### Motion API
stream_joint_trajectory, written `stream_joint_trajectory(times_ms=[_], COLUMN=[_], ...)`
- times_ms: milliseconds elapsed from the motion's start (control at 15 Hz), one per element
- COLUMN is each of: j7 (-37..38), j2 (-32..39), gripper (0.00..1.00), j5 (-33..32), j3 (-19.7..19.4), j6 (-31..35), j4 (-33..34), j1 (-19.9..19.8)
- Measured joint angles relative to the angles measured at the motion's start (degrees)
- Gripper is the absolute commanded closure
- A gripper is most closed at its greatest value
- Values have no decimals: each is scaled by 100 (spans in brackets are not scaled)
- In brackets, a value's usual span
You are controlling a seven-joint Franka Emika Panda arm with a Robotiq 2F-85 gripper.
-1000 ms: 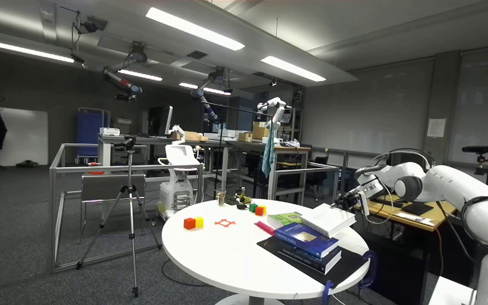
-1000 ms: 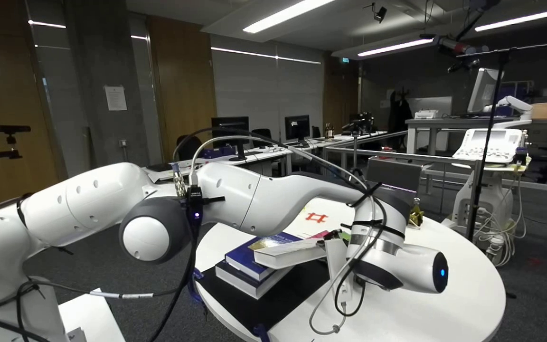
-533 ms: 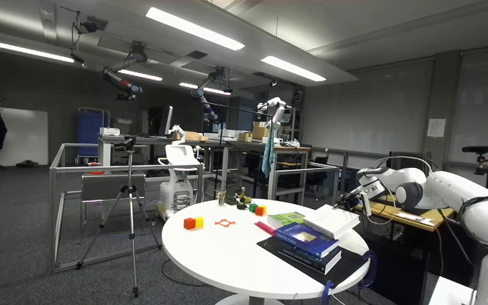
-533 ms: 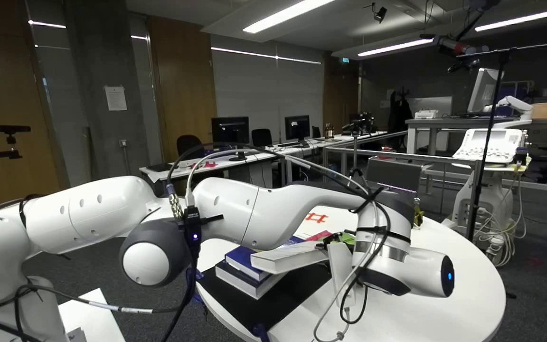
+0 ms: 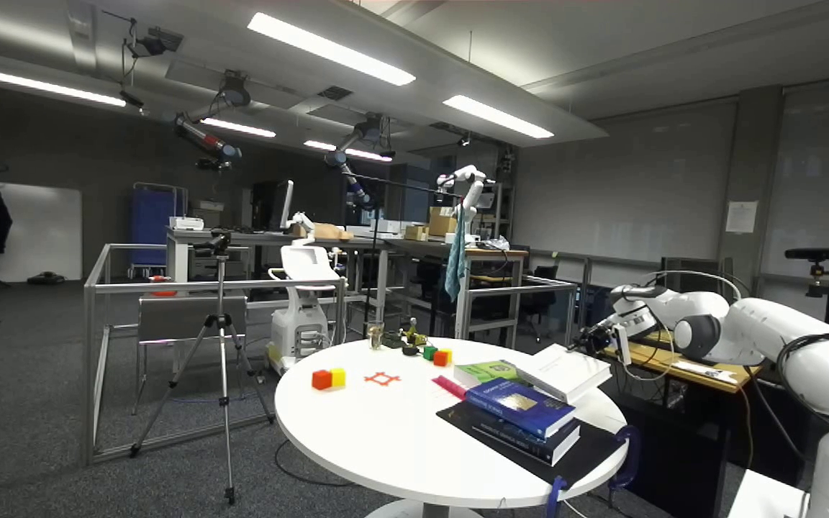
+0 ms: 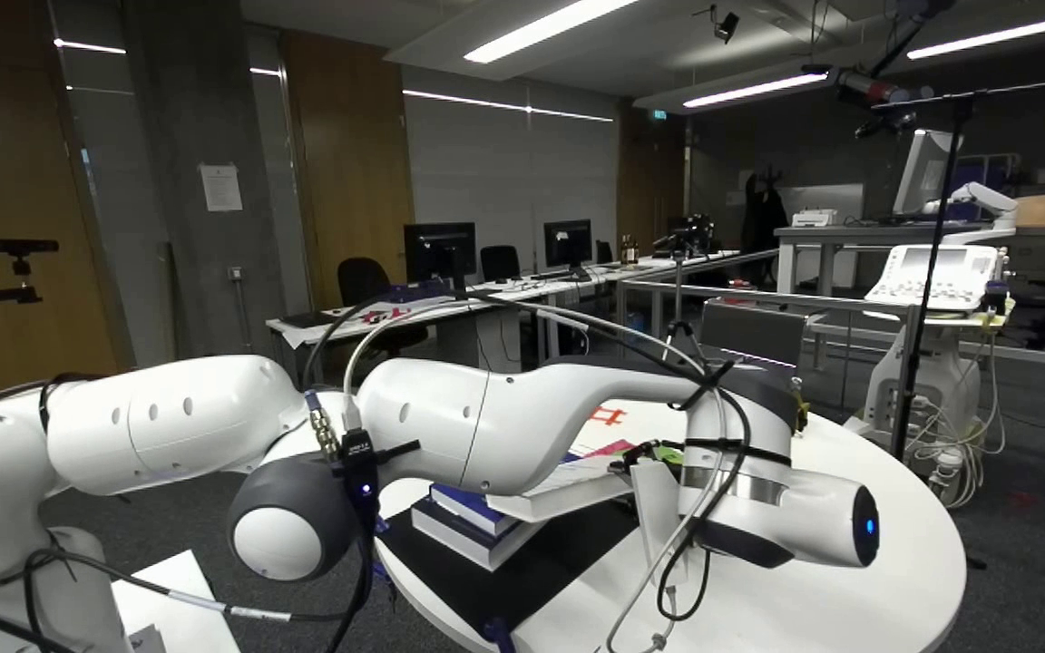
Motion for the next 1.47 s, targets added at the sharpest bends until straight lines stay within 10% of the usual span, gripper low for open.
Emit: stream_joint_trajectory(times_ms=[1467], j7=[-828], j2=[85], gripper=[84], j5=[-1322], j3=[309], j6=[-245], j4=[701], j1=[-10])
